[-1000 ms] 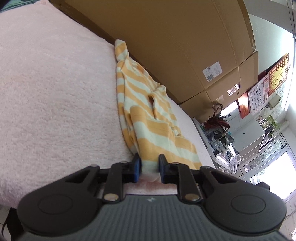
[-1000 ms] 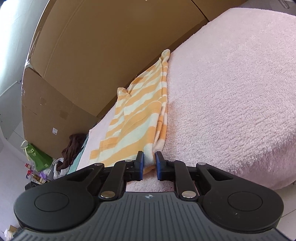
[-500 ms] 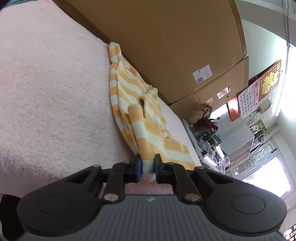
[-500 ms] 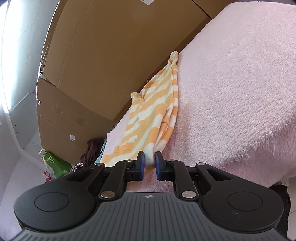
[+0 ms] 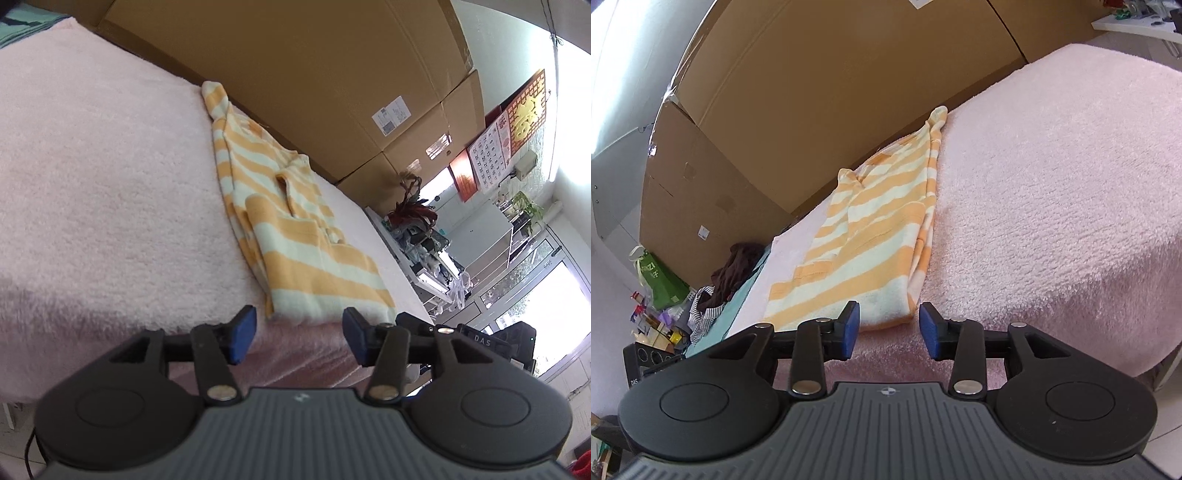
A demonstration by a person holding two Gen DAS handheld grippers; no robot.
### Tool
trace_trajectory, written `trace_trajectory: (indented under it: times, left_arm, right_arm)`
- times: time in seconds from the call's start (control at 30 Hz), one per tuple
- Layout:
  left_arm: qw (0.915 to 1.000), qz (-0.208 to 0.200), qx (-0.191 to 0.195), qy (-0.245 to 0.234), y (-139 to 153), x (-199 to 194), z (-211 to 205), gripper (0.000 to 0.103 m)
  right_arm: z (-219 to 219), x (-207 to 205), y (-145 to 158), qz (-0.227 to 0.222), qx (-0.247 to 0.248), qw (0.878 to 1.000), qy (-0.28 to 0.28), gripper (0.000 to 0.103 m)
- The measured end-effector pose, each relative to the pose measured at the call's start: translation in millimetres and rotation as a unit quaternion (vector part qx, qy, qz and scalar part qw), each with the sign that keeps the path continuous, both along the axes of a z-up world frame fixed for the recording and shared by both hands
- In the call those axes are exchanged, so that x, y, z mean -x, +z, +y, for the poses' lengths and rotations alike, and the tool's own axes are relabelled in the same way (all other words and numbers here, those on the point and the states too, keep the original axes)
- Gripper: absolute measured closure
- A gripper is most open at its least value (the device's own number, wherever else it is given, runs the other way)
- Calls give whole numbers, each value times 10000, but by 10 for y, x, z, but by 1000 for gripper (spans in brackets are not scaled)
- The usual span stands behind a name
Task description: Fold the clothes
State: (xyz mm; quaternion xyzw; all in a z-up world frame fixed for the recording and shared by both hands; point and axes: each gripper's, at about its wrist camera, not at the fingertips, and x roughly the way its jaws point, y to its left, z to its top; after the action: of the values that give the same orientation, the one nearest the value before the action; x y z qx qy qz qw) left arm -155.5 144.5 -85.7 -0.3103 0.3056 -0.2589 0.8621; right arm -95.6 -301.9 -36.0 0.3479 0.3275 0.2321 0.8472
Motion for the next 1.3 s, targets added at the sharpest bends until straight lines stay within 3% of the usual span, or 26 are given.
trace_trajectory:
  times: [0.1, 0.13, 0.17, 0.23, 0.33, 0.57, 0.97, 1.3]
  left_arm:
    - [9994, 43, 324, 56, -59, -84, -32, 48]
    - [9993, 20, 368, 69, -80, -102, -46, 52]
    - [9993, -23, 377, 82, -100, -114, -63, 59]
    - [9990, -45, 435, 129, -155, -138, -86, 87]
    - [9965, 106, 784, 254, -233, -151, -64, 91]
    - [9897, 272, 1347, 393, -57, -193, 29, 92]
    - [9874, 308, 1467, 505, 337, -944, 86, 92]
    - [9809, 625, 1726, 646, 187, -1641, 189, 92]
  right_arm:
    - [4, -21, 3, 53, -95, 9999, -18, 63]
    - [16, -33, 8, 75, -76, 9999, -8, 64]
    - [31, -40, 16, 82, -18, 10000, 10, 69]
    - [45, -47, 20, 96, 60, 9999, 35, 84]
    - [-15, -59, -33, 246, -256, 9994, -6, 88]
    - [-86, -109, 113, 143, -894, 9959, 90, 88]
    - [-91, -676, 293, 88, -1549, 9879, -76, 88]
    - [-25, -1333, 186, 203, -1635, 9858, -331, 88]
